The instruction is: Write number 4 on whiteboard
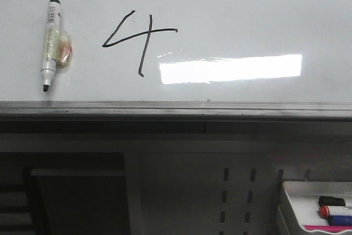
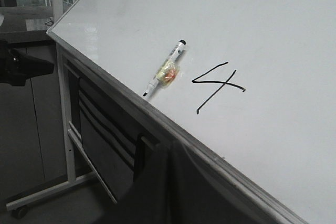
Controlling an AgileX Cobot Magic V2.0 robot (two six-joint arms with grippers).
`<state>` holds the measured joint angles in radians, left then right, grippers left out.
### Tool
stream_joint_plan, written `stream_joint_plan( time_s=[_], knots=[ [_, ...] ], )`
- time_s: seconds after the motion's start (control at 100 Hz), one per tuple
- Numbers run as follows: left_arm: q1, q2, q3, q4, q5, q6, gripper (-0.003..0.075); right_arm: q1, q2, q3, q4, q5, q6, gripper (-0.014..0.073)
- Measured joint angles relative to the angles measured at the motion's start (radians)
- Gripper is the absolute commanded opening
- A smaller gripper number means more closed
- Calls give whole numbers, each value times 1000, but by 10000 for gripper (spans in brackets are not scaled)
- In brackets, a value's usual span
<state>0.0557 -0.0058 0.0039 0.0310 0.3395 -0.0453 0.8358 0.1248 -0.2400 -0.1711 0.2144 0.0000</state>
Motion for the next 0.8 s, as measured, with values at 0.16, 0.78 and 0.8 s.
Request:
stream_joint_plan(
  time_s=[0.16,0.78,0.8],
  knots=[
    [0,0,0,0,0,0,-20,-117,9,0,0,-2,0,-50],
    [0,0,0,0,0,0,-20,-938,-15,92,5,-124,20,-50],
    [0,0,0,0,0,0,-20,-954,-22,110,4,-135,27,-50]
  ],
)
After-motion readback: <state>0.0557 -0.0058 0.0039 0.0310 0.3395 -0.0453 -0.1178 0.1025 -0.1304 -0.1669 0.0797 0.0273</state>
